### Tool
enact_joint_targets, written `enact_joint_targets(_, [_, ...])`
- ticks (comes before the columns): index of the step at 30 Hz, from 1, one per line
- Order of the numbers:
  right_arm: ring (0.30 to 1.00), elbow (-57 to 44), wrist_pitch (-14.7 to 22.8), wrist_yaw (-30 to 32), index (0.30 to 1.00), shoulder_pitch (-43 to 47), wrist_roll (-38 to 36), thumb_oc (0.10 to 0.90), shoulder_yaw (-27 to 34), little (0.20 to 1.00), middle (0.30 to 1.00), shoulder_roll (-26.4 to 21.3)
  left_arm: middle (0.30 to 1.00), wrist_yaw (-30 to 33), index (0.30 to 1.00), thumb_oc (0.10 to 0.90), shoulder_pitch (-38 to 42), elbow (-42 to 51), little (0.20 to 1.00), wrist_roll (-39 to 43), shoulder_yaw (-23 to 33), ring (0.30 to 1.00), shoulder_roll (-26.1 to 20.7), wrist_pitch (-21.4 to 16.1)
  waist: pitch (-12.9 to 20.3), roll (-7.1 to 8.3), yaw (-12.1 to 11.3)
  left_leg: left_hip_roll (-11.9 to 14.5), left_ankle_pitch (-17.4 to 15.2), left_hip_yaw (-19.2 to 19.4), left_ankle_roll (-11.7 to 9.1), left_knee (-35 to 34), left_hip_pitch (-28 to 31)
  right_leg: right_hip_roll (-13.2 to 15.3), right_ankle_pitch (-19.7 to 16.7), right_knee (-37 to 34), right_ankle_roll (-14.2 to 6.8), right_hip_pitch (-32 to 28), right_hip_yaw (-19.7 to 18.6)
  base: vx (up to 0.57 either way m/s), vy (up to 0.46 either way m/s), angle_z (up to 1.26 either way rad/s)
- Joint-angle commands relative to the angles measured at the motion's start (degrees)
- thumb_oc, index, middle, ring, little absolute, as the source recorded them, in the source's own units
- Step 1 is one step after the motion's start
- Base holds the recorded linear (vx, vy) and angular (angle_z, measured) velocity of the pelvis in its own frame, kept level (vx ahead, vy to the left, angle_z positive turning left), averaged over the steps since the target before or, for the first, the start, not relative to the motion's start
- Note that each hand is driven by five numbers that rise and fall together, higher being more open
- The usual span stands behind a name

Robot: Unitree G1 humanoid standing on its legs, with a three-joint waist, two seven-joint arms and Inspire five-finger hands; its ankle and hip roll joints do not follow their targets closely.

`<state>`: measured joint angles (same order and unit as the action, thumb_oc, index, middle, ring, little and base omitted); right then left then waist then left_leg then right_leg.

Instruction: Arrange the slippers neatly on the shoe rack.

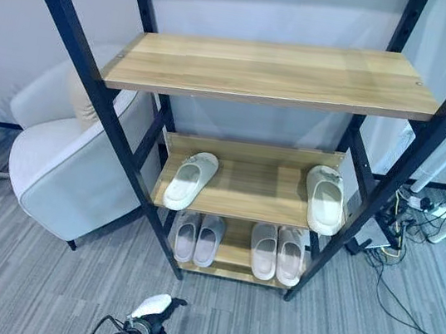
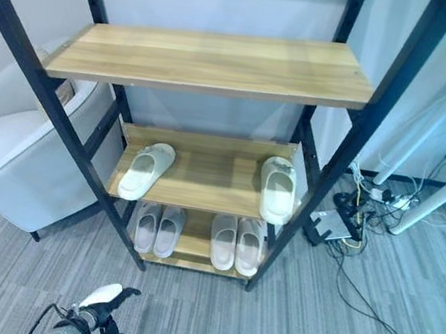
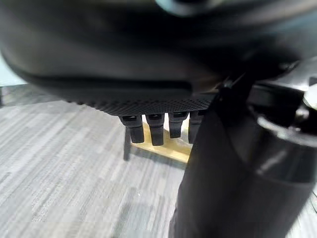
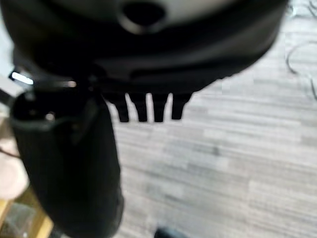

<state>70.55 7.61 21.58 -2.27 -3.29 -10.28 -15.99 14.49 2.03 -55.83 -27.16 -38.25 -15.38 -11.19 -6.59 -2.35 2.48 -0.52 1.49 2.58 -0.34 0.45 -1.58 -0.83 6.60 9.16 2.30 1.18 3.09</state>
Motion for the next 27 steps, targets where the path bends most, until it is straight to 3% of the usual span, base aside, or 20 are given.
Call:
enact_joint_targets(1, [0.900, -0.2, 2.0, 1.9, 0.900, 2.0, -3.3, 0.800, 0.9, 0.900, 0.900, 0.5, 0.900, 2.9, 0.900, 0.800, 4.0, 3.7, 0.900, -0.4, 1.5, 0.900, -0.5, -2.8, 0.7, 3.00, 0.0, -2.4, -4.7, 0.7, 0.3, 1.9, 0.5, 2.4, -1.8, -7.5, -7.7, -3.8, 0.9, 0.04, 0.094, -0.37])
enact_joint_targets(3, [0.900, -1.3, 1.8, 2.2, 0.900, 3.4, -2.6, 0.800, -0.4, 0.900, 0.900, 1.3, 0.900, 3.0, 0.900, 0.800, 4.7, 11.4, 0.900, 0.2, 1.7, 0.900, -3.4, -3.6, -1.0, 2.34, -1.0, -0.8, -4.8, 2.5, 1.2, 1.0, 0.9, 3.7, -1.0, 2.5, -9.8, 2.1, 3.0, -0.04, 0.095, -0.48])
enact_joint_targets(4, [0.900, -1.3, 1.8, 2.2, 0.900, 3.5, -2.6, 0.800, -0.4, 0.900, 0.900, 1.4, 0.900, 2.8, 0.900, 0.800, 4.7, 11.6, 0.900, 0.3, 1.8, 0.900, -3.6, -3.6, -1.0, 2.43, -1.1, -0.8, -4.8, 2.6, 1.3, 1.1, 0.8, 3.8, -0.8, 2.9, -9.8, 2.4, 3.0, -0.06, -0.007, -0.49])
enact_joint_targets(7, [0.900, -1.2, 1.3, 2.2, 0.900, 3.6, -0.9, 0.800, 0.2, 0.900, 0.900, 2.0, 0.900, 2.2, 0.900, 0.800, 5.0, 18.0, 0.900, 0.2, 1.9, 0.900, -6.1, -4.8, -1.2, 2.04, -1.4, 0.3, -5.6, 3.1, 1.2, 0.8, 1.4, 7.8, -1.8, 4.2, -11.3, 2.9, 4.9, 0.04, -0.057, -0.32])
enact_joint_targets(10, [0.900, -0.9, 0.9, 2.3, 0.900, 2.6, -0.4, 0.800, 1.1, 0.900, 0.900, 2.0, 0.900, 1.7, 0.900, 0.800, 5.3, 22.9, 0.900, 0.9, 2.2, 0.900, -7.5, -5.6, -1.2, 1.35, -1.0, 0.5, -6.0, 2.0, 1.2, 0.3, 2.1, 8.9, -3.0, 3.2, -11.8, 3.9, 2.8, 0.05, -0.021, 0.03])
enact_joint_targets(11, [0.900, -0.5, 0.3, 2.4, 0.900, 2.4, -0.2, 0.800, 1.6, 0.900, 0.900, 1.3, 0.900, 1.1, 0.900, 0.800, 7.4, 29.2, 0.900, -0.1, 1.4, 0.900, -10.3, -6.8, -1.2, 1.03, -0.2, 0.1, -6.1, 1.2, 1.0, 0.4, 2.3, 9.6, -3.8, 0.6, -11.9, 3.8, 0.5, 0.02, -0.033, 0.13])
enact_joint_targets(14, [0.900, -0.9, -0.1, 1.8, 0.900, 1.2, 0.3, 0.800, 2.7, 0.900, 0.900, 1.2, 0.900, -3.0, 0.900, 0.800, 5.5, 46.7, 0.900, 0.0, 4.8, 0.900, -18.2, -8.8, 0.2, 1.90, -0.5, -1.2, -5.9, -0.1, 1.0, -0.2, 2.8, 9.5, -5.3, -4.7, -11.9, 1.3, -1.0, 0.08, -0.071, 0.55])
enact_joint_targets(16, [0.900, -0.2, -0.7, 1.0, 0.900, 0.6, 2.1, 0.800, 2.3, 0.900, 0.900, 1.5, 0.900, -4.4, 0.900, 0.800, 2.1, 53.4, 0.900, 0.8, 7.6, 0.900, -21.4, -10.9, 1.4, 1.96, -1.1, -1.0, -5.5, -0.2, 0.8, -1.8, 3.7, 9.1, -5.7, -7.0, -11.8, -0.5, -0.9, 0.09, -0.102, 0.29])
enact_joint_targets(21, [0.900, 0.3, -1.0, 0.3, 0.900, -0.7, 4.5, 0.800, 1.0, 0.900, 0.900, 0.9, 0.900, -5.4, 0.900, 0.800, -0.8, 62.7, 0.900, 3.1, 11.9, 0.900, -23.4, -12.9, 3.2, 1.90, -1.7, -0.3, -3.6, -0.8, -0.4, -5.5, 5.3, 7.8, -6.7, -13.8, -11.5, -4.7, 0.7, 0.05, -0.103, 0.02])
enact_joint_targets(27, [0.900, -0.2, -0.7, 0.4, 0.900, -1.6, 3.7, 0.800, 1.4, 0.900, 0.900, 1.0, 0.900, -2.9, 0.900, 0.800, 0.4, 68.7, 0.900, 2.4, 16.4, 0.900, -25.0, -12.8, 3.6, 1.82, -1.5, 0.4, -2.5, -1.7, -1.7, -5.5, 3.9, 6.8, -5.5, -14.2, -11.2, -4.9, 2.1, -0.02, -0.092, 0.13])
